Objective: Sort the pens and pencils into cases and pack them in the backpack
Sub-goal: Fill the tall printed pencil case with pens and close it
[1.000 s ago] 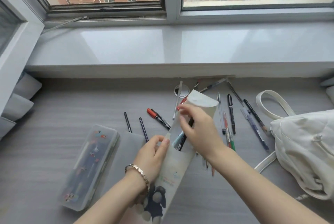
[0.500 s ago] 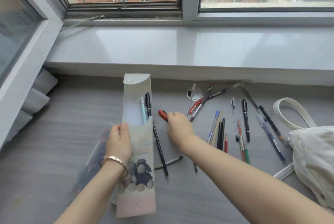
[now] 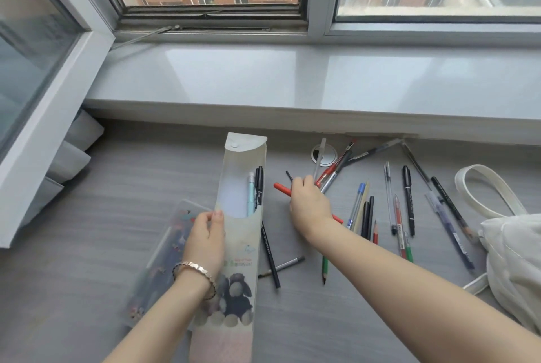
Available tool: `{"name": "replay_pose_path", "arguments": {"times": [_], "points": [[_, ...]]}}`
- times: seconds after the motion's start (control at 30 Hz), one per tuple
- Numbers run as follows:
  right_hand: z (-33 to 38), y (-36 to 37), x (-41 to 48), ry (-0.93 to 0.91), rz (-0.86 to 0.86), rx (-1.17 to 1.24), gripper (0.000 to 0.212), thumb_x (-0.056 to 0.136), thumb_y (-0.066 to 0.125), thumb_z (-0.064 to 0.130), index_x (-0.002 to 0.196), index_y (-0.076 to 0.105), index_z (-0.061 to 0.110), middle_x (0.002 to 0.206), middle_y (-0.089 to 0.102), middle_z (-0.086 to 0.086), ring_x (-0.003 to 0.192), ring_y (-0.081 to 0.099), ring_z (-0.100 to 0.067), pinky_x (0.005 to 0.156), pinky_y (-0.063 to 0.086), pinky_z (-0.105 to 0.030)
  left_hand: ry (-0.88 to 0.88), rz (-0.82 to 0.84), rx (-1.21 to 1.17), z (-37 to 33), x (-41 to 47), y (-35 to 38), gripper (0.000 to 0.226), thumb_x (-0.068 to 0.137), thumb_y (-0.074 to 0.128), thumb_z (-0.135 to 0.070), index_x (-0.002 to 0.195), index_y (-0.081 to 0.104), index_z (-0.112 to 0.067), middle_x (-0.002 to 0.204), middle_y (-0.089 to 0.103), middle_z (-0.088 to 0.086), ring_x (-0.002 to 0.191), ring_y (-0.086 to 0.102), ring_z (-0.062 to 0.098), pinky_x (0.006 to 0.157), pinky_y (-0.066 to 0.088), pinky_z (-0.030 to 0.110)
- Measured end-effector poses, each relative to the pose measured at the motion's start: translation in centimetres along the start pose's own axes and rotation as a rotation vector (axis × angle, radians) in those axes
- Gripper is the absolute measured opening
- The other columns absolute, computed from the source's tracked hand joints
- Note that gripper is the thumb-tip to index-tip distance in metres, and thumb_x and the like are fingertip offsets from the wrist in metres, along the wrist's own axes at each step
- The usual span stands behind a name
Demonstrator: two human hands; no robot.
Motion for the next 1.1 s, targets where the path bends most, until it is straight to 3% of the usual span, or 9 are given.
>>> {"name": "replay_pose_path", "arguments": {"times": [0.13,0.23,0.4,0.5,0.67,0.8,0.93,1.03,1.1], "points": [[-0.4,0.1,0.0,0.047,0.064,-0.039,0.024,0.090,0.043,0.001,0.113,0.044,0.004,0.118,0.052,-0.015,0.109,0.053,-0.031,0.084,0.045,-0.036,0.016,0.042,0.020,-0.5,-0.5,0.4,0.028,0.098,0.033,-0.030,0.096,0.050,-0.008,0.069,0.047,-0.005,0.061,0.042,0.007,0.053,0.030,0.023],[-1.0,-0.4,0.0,0.130,0.092,0.123,0.024,0.089,0.047,0.011,0.111,0.049,0.002,0.111,0.057,-0.016,0.103,0.057,-0.034,0.081,0.046,-0.038,0.020,0.075,0.027,-0.4,-0.7,0.7,0.025,0.098,0.034,-0.032,0.093,0.048,-0.012,0.070,0.049,-0.006,0.063,0.044,0.007,0.054,0.032,0.024],[-1.7,-5.1,-1.2,0.273,-0.191,1.030,0.017,0.091,0.036,0.009,0.079,0.044,0.018,0.070,0.050,-0.004,0.062,0.048,-0.019,0.060,0.041,-0.031,0.024,0.148,0.042,-0.2,-1.5,1.8,0.024,0.097,0.034,-0.033,0.087,0.047,-0.017,0.072,0.050,-0.005,0.064,0.046,0.011,0.056,0.033,0.026],[-0.1,-7.4,-2.4,0.208,-0.154,1.481,0.026,0.090,0.037,-0.004,0.080,0.046,0.018,0.065,0.051,0.000,0.059,0.053,-0.010,0.058,0.040,-0.018,0.060,0.202,0.048,-0.7,-2.5,2.8,0.025,0.097,0.034,-0.034,0.086,0.048,-0.016,0.068,0.046,-0.008,0.060,0.042,0.006,0.053,0.031,0.024],[0.6,-8.1,-4.9,0.115,-0.178,1.432,0.027,0.092,0.038,-0.002,0.085,0.050,0.021,0.068,0.051,0.000,0.064,0.055,-0.011,0.068,0.043,-0.022,0.110,0.218,0.042,-1.9,-3.2,3.5,0.025,0.097,0.033,-0.035,0.082,0.048,-0.021,0.065,0.047,-0.008,0.060,0.044,0.009,0.056,0.033,0.028],[0.7,-11.1,-5.6,-0.042,-0.319,1.515,0.024,0.096,0.036,0.001,0.093,0.046,0.023,0.067,0.048,-0.001,0.058,0.052,-0.003,0.058,0.047,-0.018,0.119,0.275,0.089,-1.9,-3.5,3.9,0.029,0.096,0.032,-0.040,0.092,0.052,-0.019,0.071,0.056,-0.003,0.066,0.051,0.015,0.058,0.037,0.028],[1.5,-9.5,-5.3,-0.020,-0.146,1.640,0.038,0.089,0.045,-0.008,0.104,0.046,0.027,0.075,0.056,-0.002,0.068,0.061,-0.010,0.077,0.052,-0.027,0.169,0.328,0.047,-2.8,-4.3,4.4,0.027,0.096,0.033,-0.040,0.091,0.053,-0.022,0.069,0.058,-0.009,0.061,0.053,0.008,0.054,0.038,0.025],[0.8,-9.1,-5.3,-0.029,-0.195,1.548,0.041,0.087,0.048,-0.008,0.104,0.049,0.029,0.084,0.058,-0.002,0.078,0.060,-0.016,0.078,0.049,-0.026,0.207,0.323,-0.003,-3.4,-4.2,4.3,0.025,0.096,0.035,-0.036,0.084,0.053,-0.023,0.065,0.056,-0.008,0.059,0.051,0.008,0.055,0.038,0.019],[-0.1,-9.5,-5.1,-0.043,-0.316,1.282,0.041,0.086,0.051,-0.003,0.102,0.048,0.035,0.085,0.060,0.001,0.075,0.056,-0.013,0.069,0.044,-0.018,0.206,0.289,-0.033,-3.5,-3.9,4.2,0.025,0.096,0.036,-0.033,0.075,0.048,-0.026,0.060,0.049,-0.009,0.056,0.045,0.007,0.048,0.033,0.013]]}}
Point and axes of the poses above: each hand's wrist, its own x-axis towards the middle knuckle, its own y-axis out of the palm, z = x × y, the point moved 7 cm from there along x, towards the middle knuckle
